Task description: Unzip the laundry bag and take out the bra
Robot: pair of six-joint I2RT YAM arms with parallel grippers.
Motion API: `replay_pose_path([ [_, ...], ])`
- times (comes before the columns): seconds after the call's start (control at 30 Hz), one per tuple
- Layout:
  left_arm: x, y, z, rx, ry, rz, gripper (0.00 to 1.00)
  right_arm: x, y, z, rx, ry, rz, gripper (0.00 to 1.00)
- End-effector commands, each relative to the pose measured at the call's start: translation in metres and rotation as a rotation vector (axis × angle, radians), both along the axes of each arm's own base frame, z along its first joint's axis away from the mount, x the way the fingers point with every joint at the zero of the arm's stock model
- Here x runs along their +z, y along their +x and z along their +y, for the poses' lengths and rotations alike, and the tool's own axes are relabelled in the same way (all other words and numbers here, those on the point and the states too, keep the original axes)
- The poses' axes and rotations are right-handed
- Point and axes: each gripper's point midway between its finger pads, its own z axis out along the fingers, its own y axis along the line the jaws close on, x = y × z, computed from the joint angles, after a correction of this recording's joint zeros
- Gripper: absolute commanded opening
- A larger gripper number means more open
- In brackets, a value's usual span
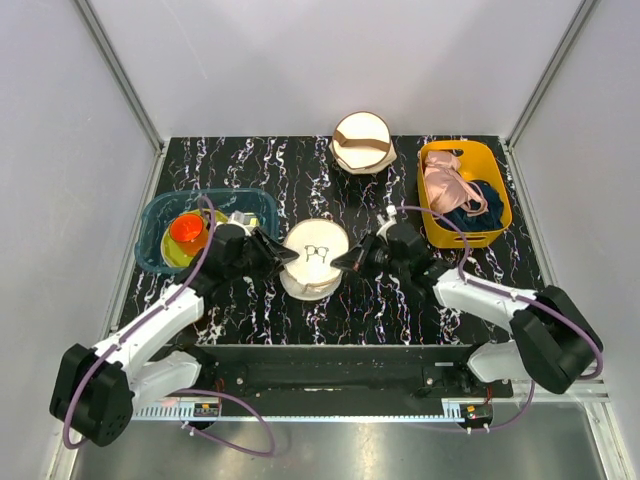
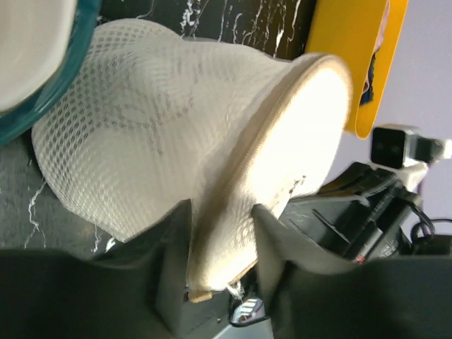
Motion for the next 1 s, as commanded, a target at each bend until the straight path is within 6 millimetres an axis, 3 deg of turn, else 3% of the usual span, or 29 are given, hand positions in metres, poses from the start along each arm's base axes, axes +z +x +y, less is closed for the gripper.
replay_pose_path([
  [0.0,0.02,0.0,0.008,0.0,0.048,-0.074,0.58,0.048,0.025,-0.006,0.001,-0.123,-0.222,0.0],
  [0.03,0.02,-0.002,0.009,-0.008,0.047,-0.08,0.69,0.041,0.024,-0.008,0.035,-0.172,-0.221,0.0],
  [0.07,0.018,-0.005,0.008,-0.023,0.049,-0.079,0.81,0.052,0.029,-0.005,0.097,-0.205,-0.306,0.0],
  [0.13,0.018,-0.01,0.007,-0.046,0.045,-0.08,0.84,0.037,0.022,-0.003,0.202,-0.255,-0.27,0.0],
  [0.17,0.016,-0.013,0.005,-0.068,0.045,-0.073,0.87,0.041,0.026,-0.002,0.239,-0.268,-0.311,0.0],
  [0.3,0.009,-0.019,0.003,-0.128,0.067,-0.085,0.99,0.026,0.022,0.005,0.36,-0.253,-0.289,0.0],
  [0.63,-0.016,-0.018,0.001,-0.164,0.096,-0.076,0.98,0.005,0.018,0.009,0.51,-0.267,-0.249,0.01],
  [0.77,-0.022,-0.008,-0.011,-0.211,0.091,-0.059,0.95,0.003,0.019,0.001,0.468,-0.296,-0.233,0.31],
  [0.83,-0.021,-0.008,-0.015,-0.246,0.102,-0.05,0.95,0.008,0.022,-0.005,0.423,-0.307,-0.234,0.37],
  [0.87,-0.019,-0.006,-0.016,-0.252,0.104,-0.046,0.97,0.007,0.024,-0.009,0.398,-0.32,-0.222,0.57],
  [0.97,-0.019,-0.006,-0.014,-0.252,0.122,-0.05,0.99,0.015,0.03,-0.024,0.295,-0.378,-0.218,0.72],
])
